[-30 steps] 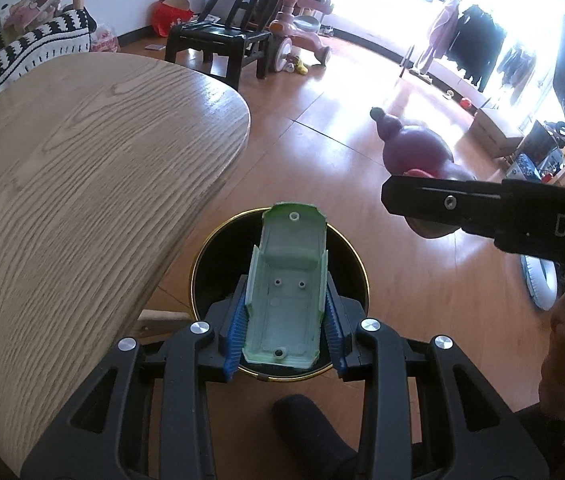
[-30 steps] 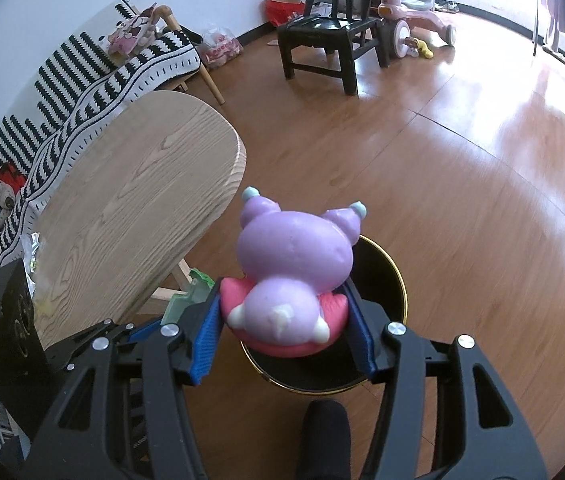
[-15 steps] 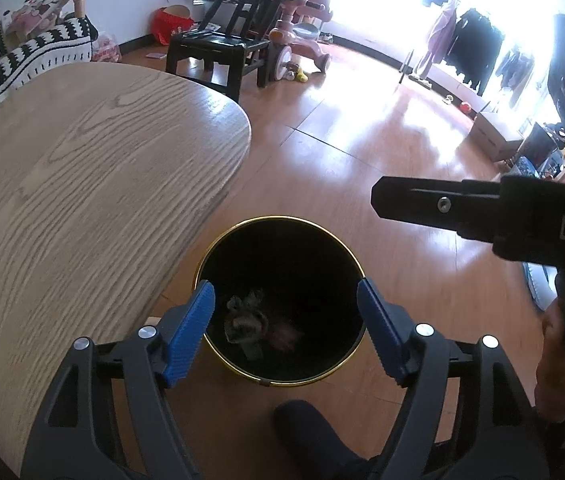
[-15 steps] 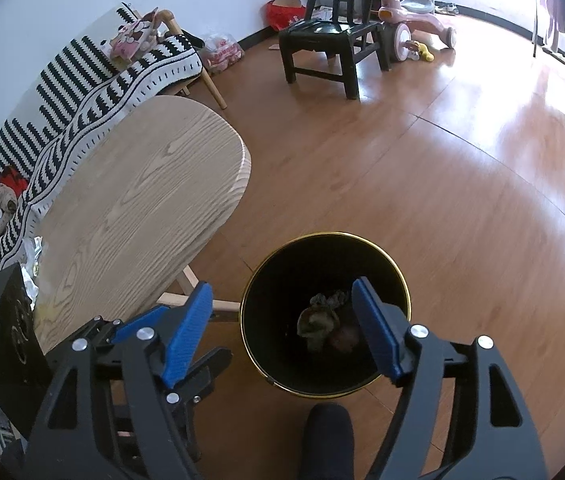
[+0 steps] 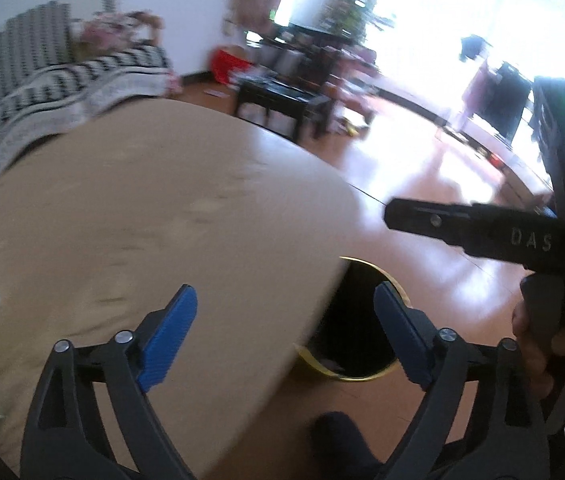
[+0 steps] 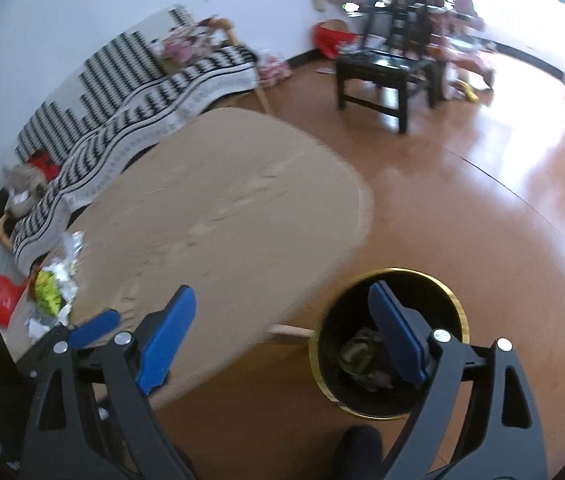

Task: Collect trash
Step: 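Grasp the pill blister pack with the right tool while the left grasps green wrapper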

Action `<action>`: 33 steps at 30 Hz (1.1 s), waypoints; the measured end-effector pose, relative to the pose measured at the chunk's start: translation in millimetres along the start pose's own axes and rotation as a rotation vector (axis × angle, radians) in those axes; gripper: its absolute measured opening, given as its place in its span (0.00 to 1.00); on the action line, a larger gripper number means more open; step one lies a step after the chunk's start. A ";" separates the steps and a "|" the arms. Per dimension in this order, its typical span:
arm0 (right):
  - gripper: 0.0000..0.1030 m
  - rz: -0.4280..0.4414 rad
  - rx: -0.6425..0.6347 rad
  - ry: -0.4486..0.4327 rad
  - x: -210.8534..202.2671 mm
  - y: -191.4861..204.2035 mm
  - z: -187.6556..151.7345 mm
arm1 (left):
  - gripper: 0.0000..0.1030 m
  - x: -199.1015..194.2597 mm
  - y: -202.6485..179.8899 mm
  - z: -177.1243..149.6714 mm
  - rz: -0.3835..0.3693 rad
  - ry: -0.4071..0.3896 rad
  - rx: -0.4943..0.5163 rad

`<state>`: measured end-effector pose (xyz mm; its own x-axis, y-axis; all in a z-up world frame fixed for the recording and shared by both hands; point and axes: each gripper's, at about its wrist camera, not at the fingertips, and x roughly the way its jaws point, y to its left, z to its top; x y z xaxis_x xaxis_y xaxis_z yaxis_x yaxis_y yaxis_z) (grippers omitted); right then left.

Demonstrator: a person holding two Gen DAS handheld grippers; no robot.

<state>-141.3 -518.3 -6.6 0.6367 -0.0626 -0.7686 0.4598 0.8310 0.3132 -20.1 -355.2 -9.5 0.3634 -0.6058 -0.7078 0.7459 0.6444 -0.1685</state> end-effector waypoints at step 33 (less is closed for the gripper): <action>0.83 0.385 -0.378 0.234 143.3 360.4 -54.7 | 0.88 -107.1 295.8 -116.2 0.313 -0.028 -0.646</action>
<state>81.8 -197.5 -34.4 0.5405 0.3704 -0.7554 -0.0570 0.9119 0.4063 96.7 -45.4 -63.2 0.5270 -0.3539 -0.7727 0.1282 0.9319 -0.3393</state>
